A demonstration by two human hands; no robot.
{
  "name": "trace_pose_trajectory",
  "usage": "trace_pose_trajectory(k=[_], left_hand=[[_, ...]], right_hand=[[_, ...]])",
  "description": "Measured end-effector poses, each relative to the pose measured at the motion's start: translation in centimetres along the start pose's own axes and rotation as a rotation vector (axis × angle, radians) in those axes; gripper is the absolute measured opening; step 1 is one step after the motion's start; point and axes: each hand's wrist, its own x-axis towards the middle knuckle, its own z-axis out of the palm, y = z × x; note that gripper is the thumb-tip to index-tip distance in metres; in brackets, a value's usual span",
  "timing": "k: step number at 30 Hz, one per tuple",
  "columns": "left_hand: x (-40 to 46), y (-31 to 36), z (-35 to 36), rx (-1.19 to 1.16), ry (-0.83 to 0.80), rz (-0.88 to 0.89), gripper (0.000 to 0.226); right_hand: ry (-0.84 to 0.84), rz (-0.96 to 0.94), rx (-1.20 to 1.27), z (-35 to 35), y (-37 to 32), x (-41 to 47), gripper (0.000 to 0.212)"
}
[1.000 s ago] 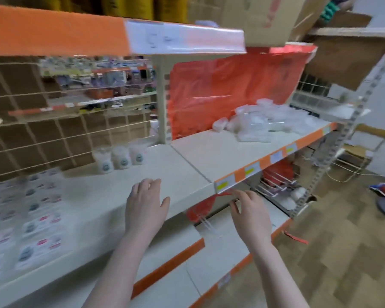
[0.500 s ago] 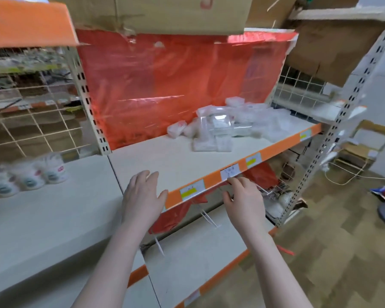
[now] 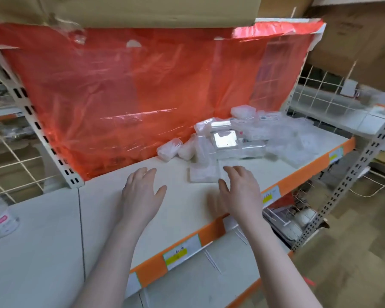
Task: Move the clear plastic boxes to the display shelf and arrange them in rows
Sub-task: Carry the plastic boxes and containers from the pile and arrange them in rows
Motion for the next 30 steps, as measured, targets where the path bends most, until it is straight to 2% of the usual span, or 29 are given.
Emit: trace_pose_trajectory(k=[5, 11, 16, 30], left_hand=[[1.8, -0.9, 0.2, 0.009, 0.016, -0.091, 0.054], [2.9, -1.3, 1.3, 0.008, 0.051, -0.241, 0.054], [4.3, -0.2, 2.0, 0.009, 0.088, -0.335, 0.055], [5.5, 0.7, 3.4, -0.005, 0.102, -0.389, 0.053]], right_hand=[[-0.062, -0.054, 0.065, 2.3, -0.6, 3.9, 0.029], [-0.014, -0.113, 0.137, 5.9, 0.1, 6.4, 0.033], [0.043, -0.172, 0.174, 7.6, 0.9, 8.8, 0.048], [-0.159, -0.245, 0.186, 9.6, 0.4, 11.1, 0.061]])
